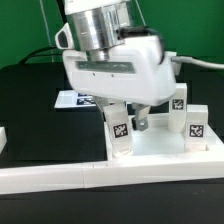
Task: Assemble square table
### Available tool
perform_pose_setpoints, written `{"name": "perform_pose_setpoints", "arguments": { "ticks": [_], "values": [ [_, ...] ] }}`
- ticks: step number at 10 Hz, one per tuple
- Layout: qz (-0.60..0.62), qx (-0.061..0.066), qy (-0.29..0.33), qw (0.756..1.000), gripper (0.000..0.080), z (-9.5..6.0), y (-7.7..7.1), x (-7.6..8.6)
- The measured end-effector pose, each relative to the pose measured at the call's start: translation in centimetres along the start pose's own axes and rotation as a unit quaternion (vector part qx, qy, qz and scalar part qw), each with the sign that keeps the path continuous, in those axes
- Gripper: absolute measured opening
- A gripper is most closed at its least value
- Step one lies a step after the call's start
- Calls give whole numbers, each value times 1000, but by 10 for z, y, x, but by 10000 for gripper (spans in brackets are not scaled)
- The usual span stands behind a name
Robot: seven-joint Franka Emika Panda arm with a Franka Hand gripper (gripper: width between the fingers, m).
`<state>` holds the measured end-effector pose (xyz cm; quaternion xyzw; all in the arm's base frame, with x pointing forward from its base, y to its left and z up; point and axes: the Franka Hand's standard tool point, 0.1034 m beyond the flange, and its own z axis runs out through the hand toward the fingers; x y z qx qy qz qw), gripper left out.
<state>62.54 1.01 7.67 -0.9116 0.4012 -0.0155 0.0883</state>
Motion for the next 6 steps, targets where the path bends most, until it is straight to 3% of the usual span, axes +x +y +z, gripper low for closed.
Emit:
{"name": "perform_pose_setpoints", "arguments": {
  "ticks": [3,4,6],
  "values": [
    [-123,-2,1,992,647,1,1,1],
    [-252,-10,7,968,648,0,2,4],
    [-300,-9,12,954,648,-1,1,6]
  ]
}}
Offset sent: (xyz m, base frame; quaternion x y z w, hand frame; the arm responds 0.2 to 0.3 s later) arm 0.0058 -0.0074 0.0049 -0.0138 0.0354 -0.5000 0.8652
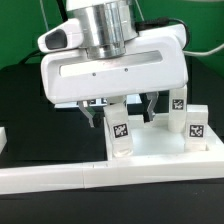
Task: Assemble square table
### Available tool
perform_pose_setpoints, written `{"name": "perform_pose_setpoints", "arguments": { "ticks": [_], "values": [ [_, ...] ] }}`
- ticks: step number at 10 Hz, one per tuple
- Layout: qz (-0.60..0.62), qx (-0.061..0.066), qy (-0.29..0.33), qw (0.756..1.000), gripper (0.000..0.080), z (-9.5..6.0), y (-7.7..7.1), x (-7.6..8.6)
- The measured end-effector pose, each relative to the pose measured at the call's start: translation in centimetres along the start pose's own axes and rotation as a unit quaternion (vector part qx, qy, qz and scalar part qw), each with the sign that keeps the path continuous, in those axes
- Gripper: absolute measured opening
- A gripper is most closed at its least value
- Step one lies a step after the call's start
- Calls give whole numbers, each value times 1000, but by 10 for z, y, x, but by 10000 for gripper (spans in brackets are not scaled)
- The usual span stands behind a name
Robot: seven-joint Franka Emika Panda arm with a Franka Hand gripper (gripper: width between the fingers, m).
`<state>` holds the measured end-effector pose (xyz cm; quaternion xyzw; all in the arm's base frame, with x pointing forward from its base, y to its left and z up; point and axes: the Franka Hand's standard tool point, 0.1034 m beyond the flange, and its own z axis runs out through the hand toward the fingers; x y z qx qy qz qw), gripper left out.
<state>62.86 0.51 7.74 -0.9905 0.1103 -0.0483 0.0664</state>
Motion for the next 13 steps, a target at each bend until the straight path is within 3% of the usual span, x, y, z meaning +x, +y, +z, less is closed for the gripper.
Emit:
{"name": "perform_pose_setpoints", "arguments": {
  "ticks": [1,2,3,6,7,9,10,12,13],
  "values": [
    [7,0,0,1000,648,0,0,0],
    [12,0,0,1000,512,0,0,0],
    [28,0,0,1000,311,1,0,0],
    [170,3,0,985,293,0,3,0],
    [297,2,1,955,293,0,5,1],
    [487,20,-10,873,293,2,7,-2],
    [515,26,-13,857,293,3,8,-2],
    [494,26,-13,869,293,3,7,-2],
    [429,20,-13,903,347,2,7,-3]
  ]
}}
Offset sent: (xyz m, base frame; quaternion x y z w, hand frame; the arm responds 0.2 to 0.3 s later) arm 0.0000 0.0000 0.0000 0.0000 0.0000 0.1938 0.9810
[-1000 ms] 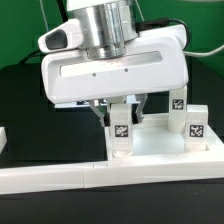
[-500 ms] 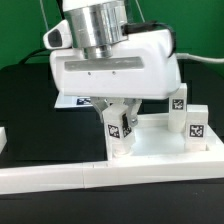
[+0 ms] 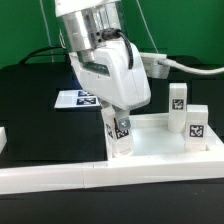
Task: Assemble square table
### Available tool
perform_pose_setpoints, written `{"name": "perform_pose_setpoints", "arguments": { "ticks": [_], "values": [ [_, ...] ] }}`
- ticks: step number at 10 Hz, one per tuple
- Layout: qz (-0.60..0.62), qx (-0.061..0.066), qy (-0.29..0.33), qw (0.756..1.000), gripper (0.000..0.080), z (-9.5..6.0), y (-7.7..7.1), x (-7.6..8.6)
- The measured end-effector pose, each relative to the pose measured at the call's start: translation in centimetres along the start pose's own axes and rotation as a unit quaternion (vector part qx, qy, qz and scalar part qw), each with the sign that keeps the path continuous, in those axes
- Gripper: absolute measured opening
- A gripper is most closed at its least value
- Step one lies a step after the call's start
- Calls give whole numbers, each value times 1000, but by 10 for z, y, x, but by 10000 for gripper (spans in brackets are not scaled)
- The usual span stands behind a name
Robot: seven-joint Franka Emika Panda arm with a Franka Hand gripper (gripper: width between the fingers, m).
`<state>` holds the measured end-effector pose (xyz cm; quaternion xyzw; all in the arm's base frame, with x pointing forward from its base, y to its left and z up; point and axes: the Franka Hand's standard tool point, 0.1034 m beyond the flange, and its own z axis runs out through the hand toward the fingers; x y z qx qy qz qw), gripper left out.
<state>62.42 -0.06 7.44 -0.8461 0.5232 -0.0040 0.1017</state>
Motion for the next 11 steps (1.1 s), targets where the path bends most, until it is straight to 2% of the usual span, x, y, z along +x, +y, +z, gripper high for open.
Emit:
{"name": "perform_pose_setpoints", "arguments": {
  "ticks": [1,2,3,4,5,6,7,8,10,11],
  "values": [
    [-127,-11,-2,992,347,-1,0,-3],
    [-163,-13,-6,987,531,-2,1,-4],
    [-196,-14,-7,980,531,-1,1,-4],
    [-239,-14,-8,971,625,-1,2,-4],
    [-277,-14,-8,961,642,-1,2,-4],
    [-381,-20,-4,924,642,-1,1,-3],
    [-480,-27,-1,877,648,-2,0,-3],
    [-519,-23,6,855,649,-3,0,2],
    [-503,-23,14,864,649,-2,2,4],
    [-503,-23,14,864,569,-2,3,5]
  ]
}}
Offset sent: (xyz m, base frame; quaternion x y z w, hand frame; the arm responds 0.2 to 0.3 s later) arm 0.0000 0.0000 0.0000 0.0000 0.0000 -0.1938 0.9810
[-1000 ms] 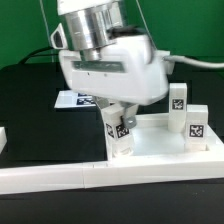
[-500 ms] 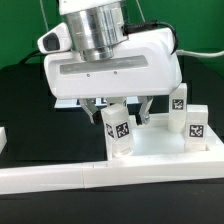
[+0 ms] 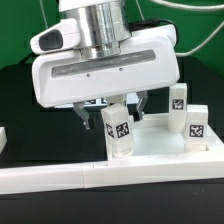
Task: Assemble square table
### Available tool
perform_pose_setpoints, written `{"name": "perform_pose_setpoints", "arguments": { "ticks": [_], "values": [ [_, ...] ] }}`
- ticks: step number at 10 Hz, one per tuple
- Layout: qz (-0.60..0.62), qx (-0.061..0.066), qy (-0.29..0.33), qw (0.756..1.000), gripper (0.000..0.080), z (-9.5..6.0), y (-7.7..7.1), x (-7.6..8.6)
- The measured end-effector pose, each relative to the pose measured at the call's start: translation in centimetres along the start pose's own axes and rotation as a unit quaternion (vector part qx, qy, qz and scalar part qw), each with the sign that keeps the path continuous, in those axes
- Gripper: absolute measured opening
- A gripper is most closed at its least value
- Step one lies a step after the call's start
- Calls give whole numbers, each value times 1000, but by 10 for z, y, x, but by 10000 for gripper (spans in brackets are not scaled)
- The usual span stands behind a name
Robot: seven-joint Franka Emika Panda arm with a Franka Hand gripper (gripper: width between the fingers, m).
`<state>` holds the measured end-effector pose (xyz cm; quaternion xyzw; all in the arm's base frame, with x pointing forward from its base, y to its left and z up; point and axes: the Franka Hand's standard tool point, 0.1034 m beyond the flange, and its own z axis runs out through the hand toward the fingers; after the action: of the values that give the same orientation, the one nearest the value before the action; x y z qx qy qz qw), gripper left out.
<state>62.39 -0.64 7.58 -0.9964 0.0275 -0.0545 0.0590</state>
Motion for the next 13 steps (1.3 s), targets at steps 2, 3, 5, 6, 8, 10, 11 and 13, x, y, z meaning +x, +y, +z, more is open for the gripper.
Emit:
{"name": "perform_pose_setpoints", "arguments": {
  "ticks": [2,3,5,6,8,10,11,13],
  "values": [
    [47,1,0,999,380,1,-1,0],
    [71,1,0,997,288,1,0,0],
    [145,1,-1,989,288,1,-1,0],
    [198,2,-1,980,288,1,-3,0],
    [399,-4,0,917,288,3,-6,0],
    [579,24,-7,815,290,4,-2,-1],
    [596,28,-11,803,290,4,-1,-1],
    [652,25,-22,757,290,4,-4,-2]
  ]
}}
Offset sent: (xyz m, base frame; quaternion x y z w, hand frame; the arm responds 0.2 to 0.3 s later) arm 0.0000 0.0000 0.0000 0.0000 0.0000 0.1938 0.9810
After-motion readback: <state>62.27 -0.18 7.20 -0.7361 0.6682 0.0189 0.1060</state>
